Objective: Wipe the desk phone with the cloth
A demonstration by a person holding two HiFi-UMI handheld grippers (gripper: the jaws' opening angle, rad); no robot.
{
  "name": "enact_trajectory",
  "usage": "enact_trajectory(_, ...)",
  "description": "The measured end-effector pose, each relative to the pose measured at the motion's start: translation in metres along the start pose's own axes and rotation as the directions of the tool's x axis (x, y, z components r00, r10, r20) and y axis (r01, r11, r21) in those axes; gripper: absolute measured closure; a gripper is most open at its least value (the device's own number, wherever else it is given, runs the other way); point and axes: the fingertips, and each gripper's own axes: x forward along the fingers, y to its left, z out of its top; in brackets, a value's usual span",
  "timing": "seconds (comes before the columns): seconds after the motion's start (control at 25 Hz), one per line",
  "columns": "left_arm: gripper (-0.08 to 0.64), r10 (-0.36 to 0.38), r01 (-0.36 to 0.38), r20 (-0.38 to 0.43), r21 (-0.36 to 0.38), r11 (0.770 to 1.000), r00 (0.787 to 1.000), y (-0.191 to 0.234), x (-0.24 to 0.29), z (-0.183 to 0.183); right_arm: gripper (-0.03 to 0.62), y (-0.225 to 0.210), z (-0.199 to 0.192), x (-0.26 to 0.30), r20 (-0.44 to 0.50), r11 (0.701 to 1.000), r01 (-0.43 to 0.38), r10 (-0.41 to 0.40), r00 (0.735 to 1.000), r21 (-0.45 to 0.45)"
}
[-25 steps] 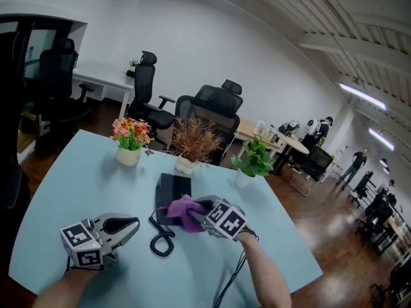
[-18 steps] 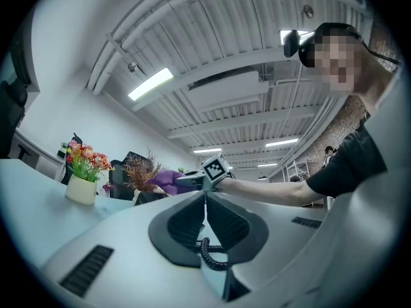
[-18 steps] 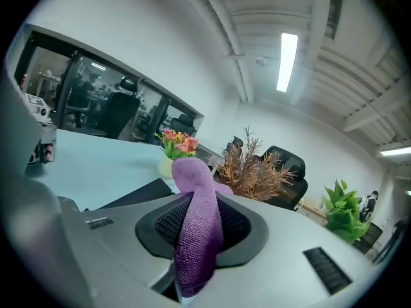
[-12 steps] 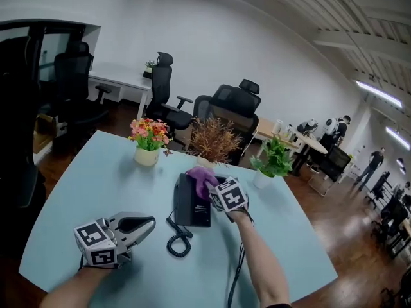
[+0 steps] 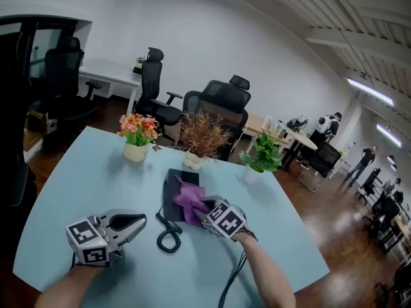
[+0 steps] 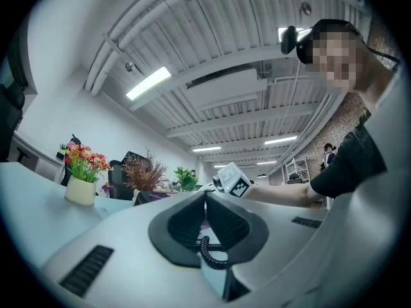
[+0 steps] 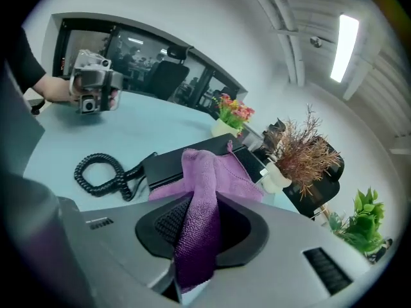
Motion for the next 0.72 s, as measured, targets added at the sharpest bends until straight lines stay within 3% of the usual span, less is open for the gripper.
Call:
enact_trajectory(0.12,0.546,-0.003,0.003,-0.002,0.002,1.0,1.0,0.0,0.001,-0.001,0.526,0.031,-0.014,-0.011,-0.076,0.99,-0.122,0.117,0.99,-0.075)
enact_trajectory(0.2,0.546,-0.004,0.004,-0.002,0.001,1.0,1.0,-0.001,0.001,-0.001,0.526,0.033,-0.013,-0.021,-0.086,0.984,-0.157,0.15,0.985,-0.086)
enact_trajectory(0.28,0.546,-0.004,0.004,0.0,0.001,1.0,1.0,-0.002,0.0,0.0,0.526,0.003,0.004,-0.03,-0.011,0.997,-0.078,0.078,0.997,-0.023)
enact_trajectory(0.36,0.546,-0.003,0.003,0.001,0.002,1.0,1.0,-0.001,0.0,0.001,0.526,-0.044,0.028,-0.036,0.103,0.993,0.046,-0.057,0.993,0.106)
enact_trajectory(0.44,0.546,-0.003,0.003,0.002,0.0,1.0,1.0,-0.002,0.001,0.001,0.526,-0.086,0.043,-0.035,0.186,0.96,0.146,-0.192,0.964,0.237)
enact_trajectory(0.52,0.546,-0.002,0.002,0.004,-0.002,1.0,1.0,-0.002,0.001,0.0,0.526,-0.114,0.048,-0.026,0.211,0.923,0.217,-0.292,0.933,0.317)
enact_trajectory(0.6,0.546,0.002,-0.002,0.006,-0.003,1.0,1.0,-0.002,0.001,0.001,0.526,-0.13,0.045,-0.008,0.189,0.902,0.262,-0.339,0.921,0.343)
enact_trajectory(0.72,0.546,0.008,-0.008,0.009,-0.005,1.0,1.0,-0.002,0.002,0.001,0.526,-0.13,0.032,0.022,0.119,0.914,0.266,-0.314,0.942,0.308)
